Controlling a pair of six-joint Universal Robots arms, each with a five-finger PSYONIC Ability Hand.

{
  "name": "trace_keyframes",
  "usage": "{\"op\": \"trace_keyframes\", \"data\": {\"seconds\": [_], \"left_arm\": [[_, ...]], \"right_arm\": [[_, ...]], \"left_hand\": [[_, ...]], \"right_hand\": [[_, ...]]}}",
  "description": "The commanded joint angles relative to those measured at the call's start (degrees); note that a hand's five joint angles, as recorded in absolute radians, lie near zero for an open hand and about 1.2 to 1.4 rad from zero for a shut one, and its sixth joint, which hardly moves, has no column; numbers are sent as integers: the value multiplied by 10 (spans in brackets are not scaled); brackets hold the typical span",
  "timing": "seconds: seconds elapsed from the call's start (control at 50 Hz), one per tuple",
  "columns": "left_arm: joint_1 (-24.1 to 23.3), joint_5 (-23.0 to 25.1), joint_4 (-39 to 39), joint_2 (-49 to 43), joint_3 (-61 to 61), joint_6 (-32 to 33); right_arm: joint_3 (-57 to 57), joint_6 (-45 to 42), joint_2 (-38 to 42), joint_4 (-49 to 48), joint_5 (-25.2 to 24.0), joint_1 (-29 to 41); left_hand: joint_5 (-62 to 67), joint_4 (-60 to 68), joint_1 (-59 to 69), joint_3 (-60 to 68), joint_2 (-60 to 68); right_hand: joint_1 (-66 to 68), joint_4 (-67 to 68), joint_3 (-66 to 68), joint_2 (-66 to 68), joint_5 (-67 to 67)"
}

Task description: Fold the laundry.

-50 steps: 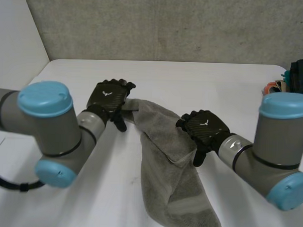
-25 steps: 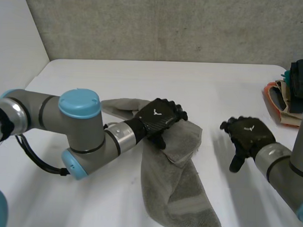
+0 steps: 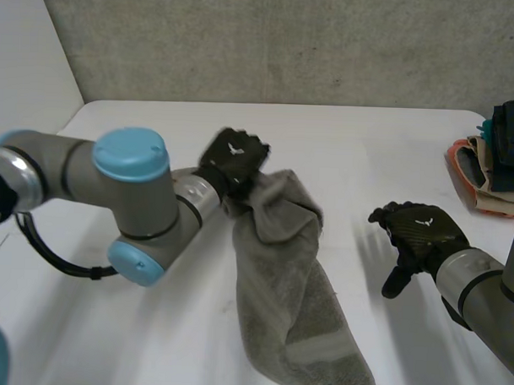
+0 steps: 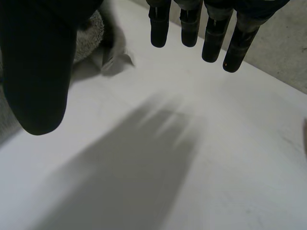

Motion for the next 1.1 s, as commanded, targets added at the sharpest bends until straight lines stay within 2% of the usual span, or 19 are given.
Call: {"op": "trace_keyframes", "data": {"seconds": [0.02,0.16,0.36,0.54,0.56,0.58,0.6,0.62,0.64,0.66,0.74,0.82,0.84,0.98,1.1], "left_arm": [[19,-52,0,82,-43,-3],[30,-85,-4,137,-90,-6],[36,-91,0,230,-182,-9],[41,-89,2,255,-197,-41],[42,-88,3,254,-192,-43],[45,-88,5,254,-190,-43],[46,-88,8,253,-186,-43],[48,-88,11,252,-182,-44],[54,-89,22,245,-168,-43],[55,-89,27,243,-162,-43],[59,-100,64,210,-107,-40],[69,-136,104,186,-31,-40],[71,-142,111,185,-18,-41],[68,-179,186,190,12,-42],[60,-216,191,230,-102,-43]], "right_arm": [[-40,95,-1,48,-5,45],[-100,149,22,84,-6,78],[-249,242,155,111,-8,140],[-359,297,271,118,-11,155],[-377,298,291,118,-5,161],[-385,297,297,117,-2,162],[-393,297,305,116,0,163],[-406,294,313,115,5,162],[-414,291,315,113,9,162],[-421,287,315,109,15,162],[-479,227,304,61,59,157],[-506,116,253,-33,99,154],[-505,68,232,-87,105,155],[-453,-85,158,-292,107,157],[-366,-147,116,-296,89,159]], "left_hand": [[141,116,157,121,117],[141,116,157,121,117],[141,116,157,121,117],[141,116,157,121,117],[141,116,157,121,117],[141,116,157,121,117],[141,116,157,121,117],[141,116,157,121,117],[141,116,157,121,117],[141,116,157,121,117],[141,116,157,121,117],[141,116,157,121,117],[141,116,157,121,117],[141,116,157,121,117],[141,116,157,121,117]], "right_hand": [[-16,-35,-24,-26,-35],[-16,-35,-24,-26,-35],[-16,-35,-24,-26,-35],[-14,-33,-21,-24,-33],[140,120,132,130,121],[216,197,209,206,197],[350,331,343,340,331],[588,569,580,578,569],[683,664,675,673,664],[684,665,676,674,665],[684,665,676,674,665],[684,665,676,674,665],[684,665,676,674,665],[684,665,676,674,665],[684,665,676,674,665]]}}
